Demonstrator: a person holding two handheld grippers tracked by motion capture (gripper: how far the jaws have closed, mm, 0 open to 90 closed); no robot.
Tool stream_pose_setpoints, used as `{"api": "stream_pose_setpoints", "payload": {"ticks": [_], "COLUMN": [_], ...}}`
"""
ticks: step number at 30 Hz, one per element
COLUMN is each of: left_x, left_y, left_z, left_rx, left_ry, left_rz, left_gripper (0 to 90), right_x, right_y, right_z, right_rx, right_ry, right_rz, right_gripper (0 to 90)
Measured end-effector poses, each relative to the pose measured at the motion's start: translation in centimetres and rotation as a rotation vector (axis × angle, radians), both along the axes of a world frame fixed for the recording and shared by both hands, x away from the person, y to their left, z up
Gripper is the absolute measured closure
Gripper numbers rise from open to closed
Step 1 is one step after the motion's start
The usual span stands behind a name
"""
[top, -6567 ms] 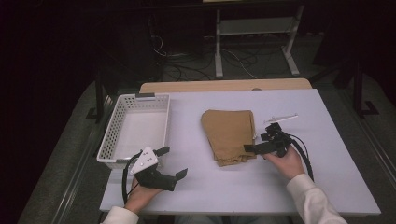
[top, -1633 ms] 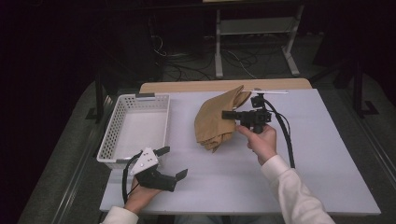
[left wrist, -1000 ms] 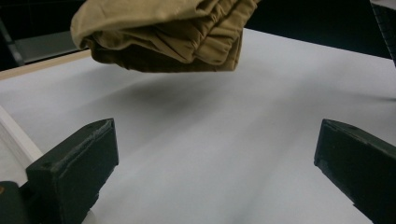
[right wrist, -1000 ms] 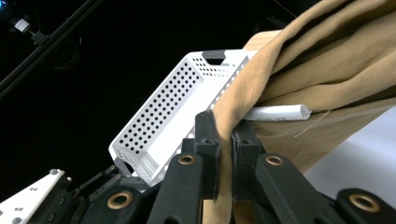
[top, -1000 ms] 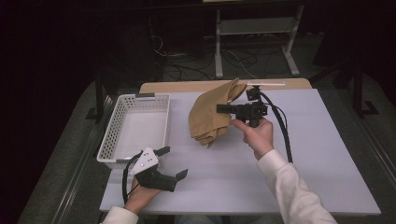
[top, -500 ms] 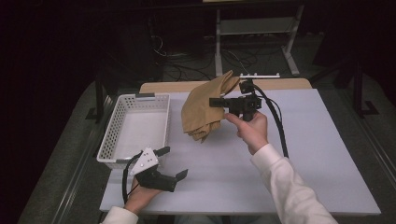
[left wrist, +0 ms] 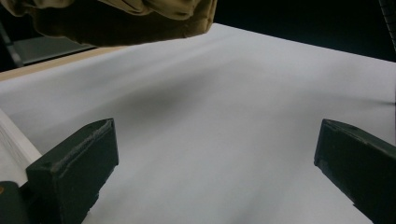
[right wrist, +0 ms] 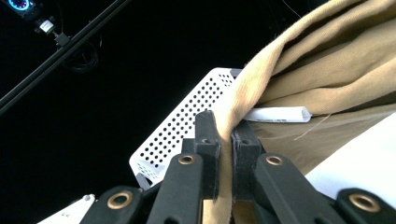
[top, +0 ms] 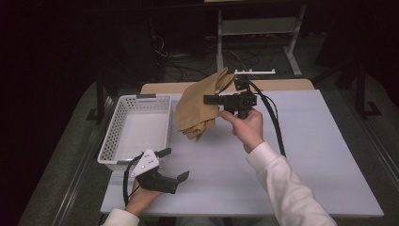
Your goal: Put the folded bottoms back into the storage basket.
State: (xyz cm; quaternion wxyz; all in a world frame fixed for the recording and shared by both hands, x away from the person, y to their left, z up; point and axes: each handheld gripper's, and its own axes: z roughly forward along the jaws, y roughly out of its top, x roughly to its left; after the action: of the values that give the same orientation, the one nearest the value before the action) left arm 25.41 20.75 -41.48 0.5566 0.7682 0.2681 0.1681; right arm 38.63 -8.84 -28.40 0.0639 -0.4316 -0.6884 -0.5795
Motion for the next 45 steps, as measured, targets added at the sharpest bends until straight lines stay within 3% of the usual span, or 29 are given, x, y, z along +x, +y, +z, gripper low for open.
{"api": "stream_pose_setpoints", "payload": {"ticks": [32,45], "left_x": [-0.1,-0.1], "left_y": [0.0,0.0], "left_z": [0.0,0.0], "left_rx": [-0.005,-0.005], "left_ry": [0.000,-0.001], "left_rz": [0.001,-0.001], "left_gripper": [0.1,0.1], "right_x": [0.3,0.8], "right_y": [4.0,6.4], "right_z": [1.7,1.6], "right_rx": [-0.007,-0.001], "right_ry": [-0.037,-0.042], "right_rz": [0.042,0.070], "right_gripper": [83.0,83.0]}}
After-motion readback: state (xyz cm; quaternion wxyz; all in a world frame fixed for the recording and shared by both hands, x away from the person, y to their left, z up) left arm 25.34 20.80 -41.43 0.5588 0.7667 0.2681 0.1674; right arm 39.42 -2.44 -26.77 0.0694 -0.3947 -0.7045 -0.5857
